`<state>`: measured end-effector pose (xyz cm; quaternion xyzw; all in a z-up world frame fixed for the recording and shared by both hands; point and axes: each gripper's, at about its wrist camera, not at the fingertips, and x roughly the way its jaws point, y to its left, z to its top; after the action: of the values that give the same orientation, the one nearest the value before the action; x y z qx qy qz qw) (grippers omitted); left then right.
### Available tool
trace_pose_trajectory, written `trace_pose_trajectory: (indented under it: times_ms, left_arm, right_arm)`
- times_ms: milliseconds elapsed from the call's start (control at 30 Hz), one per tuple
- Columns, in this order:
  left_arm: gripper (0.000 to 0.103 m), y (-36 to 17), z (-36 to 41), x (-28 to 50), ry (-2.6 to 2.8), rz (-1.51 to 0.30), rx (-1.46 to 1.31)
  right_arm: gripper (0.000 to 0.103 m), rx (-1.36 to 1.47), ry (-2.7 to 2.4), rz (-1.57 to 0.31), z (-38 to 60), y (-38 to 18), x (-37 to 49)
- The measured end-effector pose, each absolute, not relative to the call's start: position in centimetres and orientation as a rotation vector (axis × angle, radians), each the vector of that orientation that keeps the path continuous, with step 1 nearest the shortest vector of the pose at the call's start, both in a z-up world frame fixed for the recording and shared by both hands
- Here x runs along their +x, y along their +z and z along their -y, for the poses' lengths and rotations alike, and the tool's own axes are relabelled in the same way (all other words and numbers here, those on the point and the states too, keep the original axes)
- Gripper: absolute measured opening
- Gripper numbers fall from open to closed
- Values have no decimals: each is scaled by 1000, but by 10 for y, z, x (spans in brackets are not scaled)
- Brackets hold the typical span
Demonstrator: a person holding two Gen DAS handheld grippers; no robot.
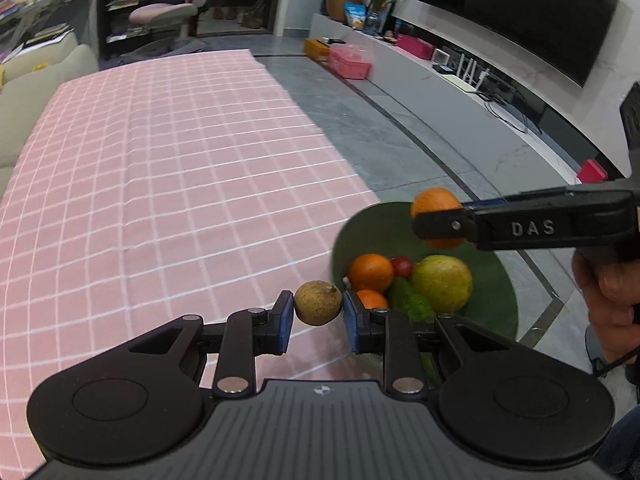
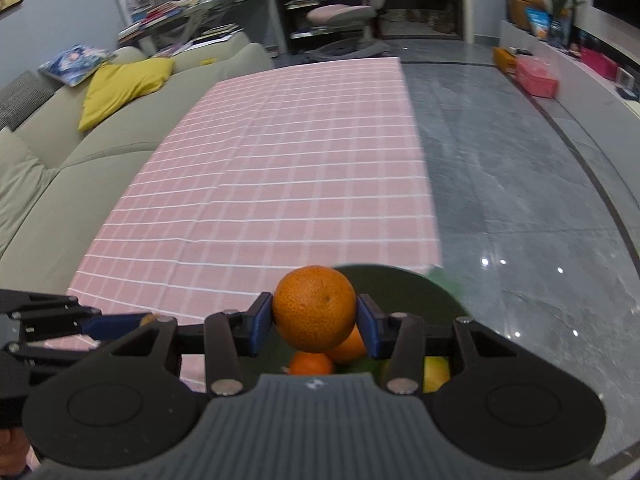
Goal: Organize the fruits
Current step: 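Carry the longan with the left tool over the colander while the right tool carries the orange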
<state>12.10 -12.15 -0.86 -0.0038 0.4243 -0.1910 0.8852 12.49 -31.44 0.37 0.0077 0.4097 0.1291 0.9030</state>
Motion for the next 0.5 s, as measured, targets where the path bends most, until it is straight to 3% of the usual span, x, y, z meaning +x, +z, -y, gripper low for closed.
trace_pose_trajectory:
  times_ms: [500]
  left_arm:
    - [30,-36,175,129,-467,-925,125]
  right_arm:
    - [43,37,231,-921,345,-10,123]
